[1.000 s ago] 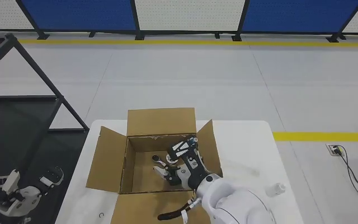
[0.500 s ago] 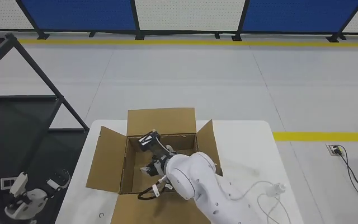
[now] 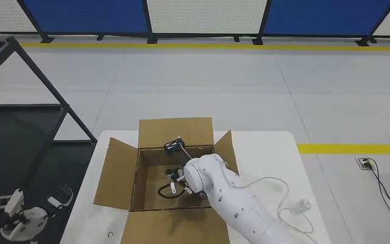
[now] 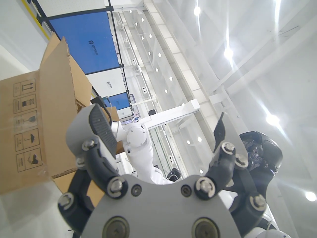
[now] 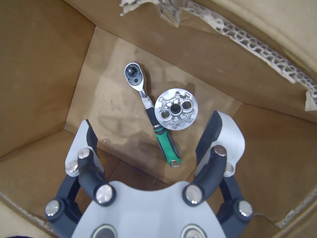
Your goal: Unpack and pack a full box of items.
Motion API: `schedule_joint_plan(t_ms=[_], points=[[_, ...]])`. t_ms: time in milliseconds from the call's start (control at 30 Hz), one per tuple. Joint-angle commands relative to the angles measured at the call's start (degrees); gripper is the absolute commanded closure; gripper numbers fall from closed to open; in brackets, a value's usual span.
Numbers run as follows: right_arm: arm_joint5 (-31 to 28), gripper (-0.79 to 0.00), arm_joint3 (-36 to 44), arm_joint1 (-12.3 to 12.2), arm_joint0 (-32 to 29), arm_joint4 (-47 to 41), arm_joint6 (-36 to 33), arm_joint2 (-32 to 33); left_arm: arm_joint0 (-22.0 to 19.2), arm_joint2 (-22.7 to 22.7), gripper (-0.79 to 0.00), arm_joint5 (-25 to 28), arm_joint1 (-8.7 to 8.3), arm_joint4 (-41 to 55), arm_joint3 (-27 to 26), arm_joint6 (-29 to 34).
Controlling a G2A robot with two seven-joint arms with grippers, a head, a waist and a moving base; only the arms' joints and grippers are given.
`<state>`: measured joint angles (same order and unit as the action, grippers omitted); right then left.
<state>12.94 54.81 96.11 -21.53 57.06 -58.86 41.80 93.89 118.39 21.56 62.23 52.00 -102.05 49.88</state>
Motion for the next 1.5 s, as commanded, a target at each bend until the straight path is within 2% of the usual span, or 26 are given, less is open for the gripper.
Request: schedule_joint_plan(t_ms=[0, 500, 567, 633, 733, 800, 900, 933, 1100, 1233, 1367, 1467], points=[[1.24, -0.785, -1.59, 0.53, 0.46, 0.63, 0.29, -0.69, -0.19, -0.01, -0.785, -0.1, 0.02, -0.19, -0.06, 0.12], [1.03, -0.785, -14.25, 4.16, 3.63, -0.53, 5.24, -2.39, -0.94, 0.36, -0.785, -0.4, 0.28, -0.75, 0.56, 0.16], [0.82, -0.757, -15.33, 4.55, 3.87, -0.73, 5.85, -2.49, -0.98, 0.4, -0.785, -0.4, 0.31, -0.82, 0.63, 0.07], [0.48, -0.579, -16.88, 5.07, 4.21, -1.04, 6.53, -2.59, -1.02, 0.41, -0.785, -0.45, 0.36, -0.91, 0.6, 0.02], [0.14, -0.379, -18.74, 5.71, 4.75, -1.34, 7.1, -2.67, -1.07, 0.44, -0.785, -0.49, 0.41, -1.11, 0.61, -0.03], [-0.06, -0.283, -19.78, 6.12, 5.08, -1.52, 7.4, -2.71, -1.1, 0.43, -0.785, -0.53, 0.45, -1.21, 0.58, 0.03], [-0.42, -0.046, -20.82, 6.64, 5.53, -1.69, 7.93, -2.68, -1.17, 0.44, -0.785, -0.57, 0.5, -1.26, 0.62, 0.13], [-0.35, 0.0, -21.06, 6.77, 5.65, -1.64, 8.12, -2.64, -1.18, 0.39, -0.785, -0.57, 0.52, -1.3, 0.61, 0.13], [-0.11, 0.0, -21.23, 7.1, 5.73, -1.37, 8.95, -2.14, -1.19, 0.1, -0.785, -0.62, 0.62, -1.67, 0.43, 0.28], [-0.24, 0.0, -18.43, 6.66, 4.85, -0.94, 9.3, -1.07, -1.26, -0.05, -0.785, -0.79, 0.68, -1.76, 0.36, 0.5], [-0.07, 0.0, -11.29, 5.32, 2.17, 1.1, 8.1, 0.47, -1.41, -0.57, -0.785, -1.1, 0.74, -2.15, 0.32, 0.8], [-0.31, 0.0, -2.76, 3.57, -1.56, 3.62, 6.14, 2.52, -1.66, -1.04, -0.785, -1.36, 0.77, -2.5, 0.23, 0.93]])
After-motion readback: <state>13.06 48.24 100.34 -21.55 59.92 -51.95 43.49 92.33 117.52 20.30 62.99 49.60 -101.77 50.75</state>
